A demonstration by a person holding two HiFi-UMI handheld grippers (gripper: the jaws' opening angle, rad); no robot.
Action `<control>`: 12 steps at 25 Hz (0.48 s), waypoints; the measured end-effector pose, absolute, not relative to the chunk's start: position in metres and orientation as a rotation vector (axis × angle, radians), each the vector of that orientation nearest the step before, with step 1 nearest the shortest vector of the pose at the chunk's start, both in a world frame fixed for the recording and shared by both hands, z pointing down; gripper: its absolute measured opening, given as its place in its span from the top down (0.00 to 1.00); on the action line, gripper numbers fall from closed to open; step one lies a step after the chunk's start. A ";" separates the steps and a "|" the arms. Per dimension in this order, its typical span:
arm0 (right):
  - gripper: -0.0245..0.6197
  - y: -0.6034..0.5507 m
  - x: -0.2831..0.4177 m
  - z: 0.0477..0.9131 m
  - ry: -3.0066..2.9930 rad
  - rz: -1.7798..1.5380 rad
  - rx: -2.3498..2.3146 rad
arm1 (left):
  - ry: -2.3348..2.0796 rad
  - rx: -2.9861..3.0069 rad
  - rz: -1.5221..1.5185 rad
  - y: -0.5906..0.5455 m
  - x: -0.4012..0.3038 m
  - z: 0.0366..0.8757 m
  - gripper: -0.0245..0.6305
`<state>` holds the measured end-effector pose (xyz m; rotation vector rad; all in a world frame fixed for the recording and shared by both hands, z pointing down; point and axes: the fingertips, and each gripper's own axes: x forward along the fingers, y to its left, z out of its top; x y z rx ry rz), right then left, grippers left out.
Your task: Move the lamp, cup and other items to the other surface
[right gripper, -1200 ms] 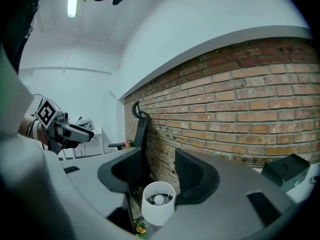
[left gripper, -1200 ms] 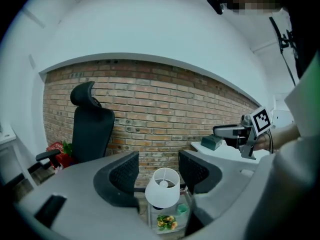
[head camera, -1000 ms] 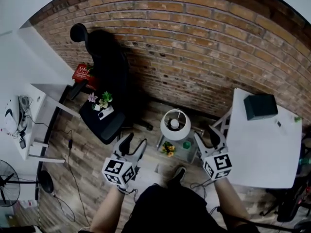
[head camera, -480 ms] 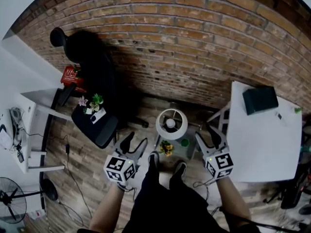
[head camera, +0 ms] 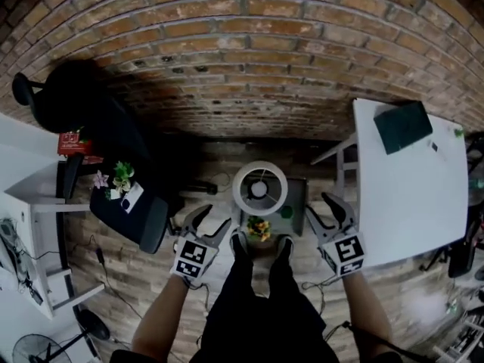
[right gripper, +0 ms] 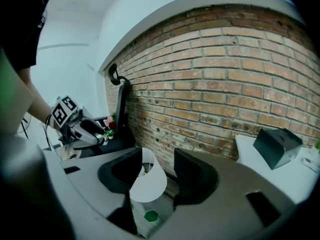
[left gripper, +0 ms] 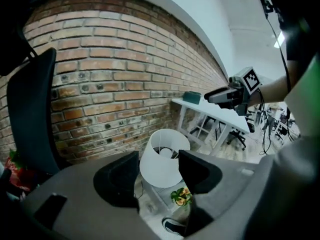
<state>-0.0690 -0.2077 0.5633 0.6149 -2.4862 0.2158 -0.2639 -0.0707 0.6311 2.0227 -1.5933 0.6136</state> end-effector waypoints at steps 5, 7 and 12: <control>0.64 -0.222 -0.072 0.620 -2.414 0.180 0.639 | -1.503 2.086 0.768 -0.092 -0.275 0.695 0.59; 0.64 -0.220 -0.068 0.641 -2.392 0.166 0.643 | -1.464 2.112 0.853 -0.095 -0.278 0.719 0.59; 0.63 -0.224 -0.061 0.709 -2.343 0.143 0.579 | -1.361 2.134 0.995 -0.098 -0.283 0.776 0.59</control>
